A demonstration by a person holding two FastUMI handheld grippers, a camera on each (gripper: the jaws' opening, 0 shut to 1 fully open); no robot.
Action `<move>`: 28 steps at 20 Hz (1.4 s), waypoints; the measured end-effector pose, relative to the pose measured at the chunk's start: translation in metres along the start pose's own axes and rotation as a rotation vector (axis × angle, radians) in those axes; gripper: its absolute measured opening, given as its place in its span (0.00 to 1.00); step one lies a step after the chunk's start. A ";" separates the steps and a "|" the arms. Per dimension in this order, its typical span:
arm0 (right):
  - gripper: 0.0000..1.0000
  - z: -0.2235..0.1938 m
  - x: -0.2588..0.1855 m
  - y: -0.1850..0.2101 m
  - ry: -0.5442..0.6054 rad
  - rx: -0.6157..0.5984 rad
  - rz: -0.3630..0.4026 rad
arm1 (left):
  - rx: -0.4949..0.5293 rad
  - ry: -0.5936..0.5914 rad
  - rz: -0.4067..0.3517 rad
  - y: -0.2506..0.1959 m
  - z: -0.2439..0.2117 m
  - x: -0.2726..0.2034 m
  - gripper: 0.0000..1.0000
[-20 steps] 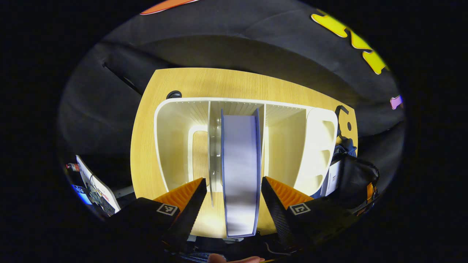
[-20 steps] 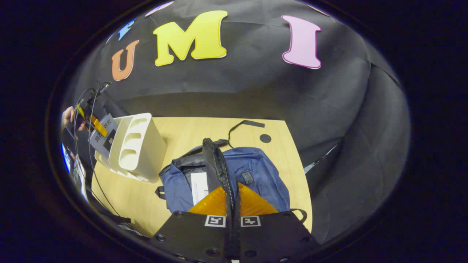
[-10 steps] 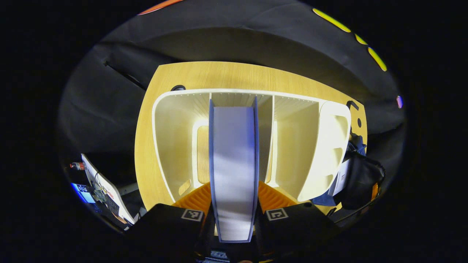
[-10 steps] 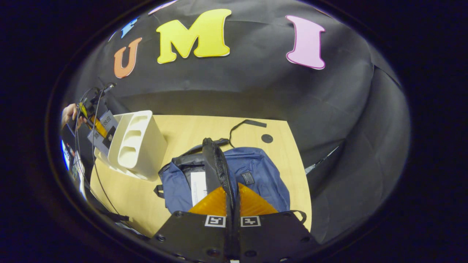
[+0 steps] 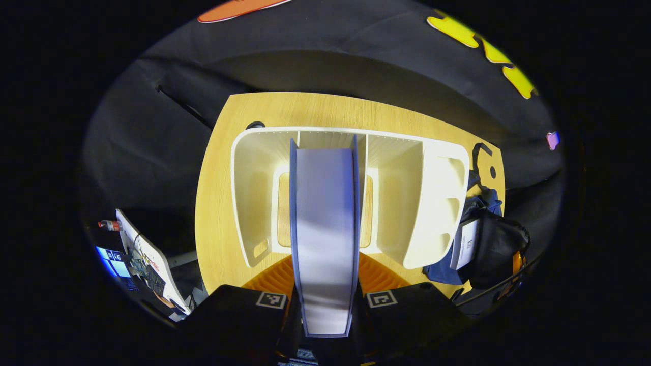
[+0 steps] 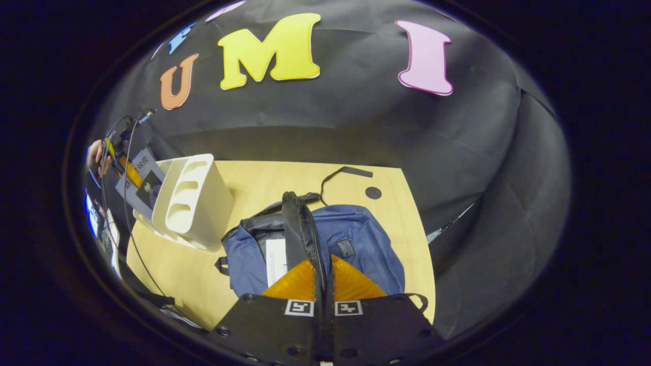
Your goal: Open the schoolbag, grab two books from the bookshelf and put them into the schoolbag.
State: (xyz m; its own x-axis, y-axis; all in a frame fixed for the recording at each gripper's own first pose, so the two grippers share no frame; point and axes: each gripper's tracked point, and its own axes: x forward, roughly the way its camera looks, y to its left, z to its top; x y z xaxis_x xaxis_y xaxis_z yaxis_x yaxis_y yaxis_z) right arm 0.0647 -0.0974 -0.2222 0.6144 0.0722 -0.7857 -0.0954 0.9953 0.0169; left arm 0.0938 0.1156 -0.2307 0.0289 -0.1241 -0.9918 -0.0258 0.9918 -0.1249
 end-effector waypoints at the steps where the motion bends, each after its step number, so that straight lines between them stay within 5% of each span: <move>1: 0.00 -0.001 0.000 -0.001 0.000 0.002 0.002 | 0.004 -0.018 -0.016 -0.004 -0.003 -0.011 0.43; 7: 0.00 -0.001 -0.006 -0.008 -0.014 0.032 0.013 | -0.033 -0.144 -0.060 0.001 -0.023 -0.105 0.43; 15: 0.02 0.001 -0.014 -0.008 -0.021 0.027 0.039 | -0.139 -0.307 -0.370 -0.071 -0.049 -0.173 0.43; 24: 0.00 -0.002 -0.015 -0.016 -0.016 0.004 0.038 | -0.146 -0.336 -0.673 -0.198 -0.091 -0.118 0.43; 28: 0.00 0.000 -0.016 -0.023 -0.018 -0.013 0.037 | -0.081 -0.310 -0.650 -0.244 -0.122 -0.072 0.43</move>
State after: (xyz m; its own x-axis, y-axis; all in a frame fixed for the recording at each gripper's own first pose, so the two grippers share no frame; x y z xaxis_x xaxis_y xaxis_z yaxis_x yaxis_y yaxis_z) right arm 0.0571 -0.1211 -0.2095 0.6245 0.1102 -0.7732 -0.1287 0.9910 0.0373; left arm -0.0239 -0.1216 -0.1324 0.3448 -0.6625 -0.6650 0.0197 0.7134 -0.7005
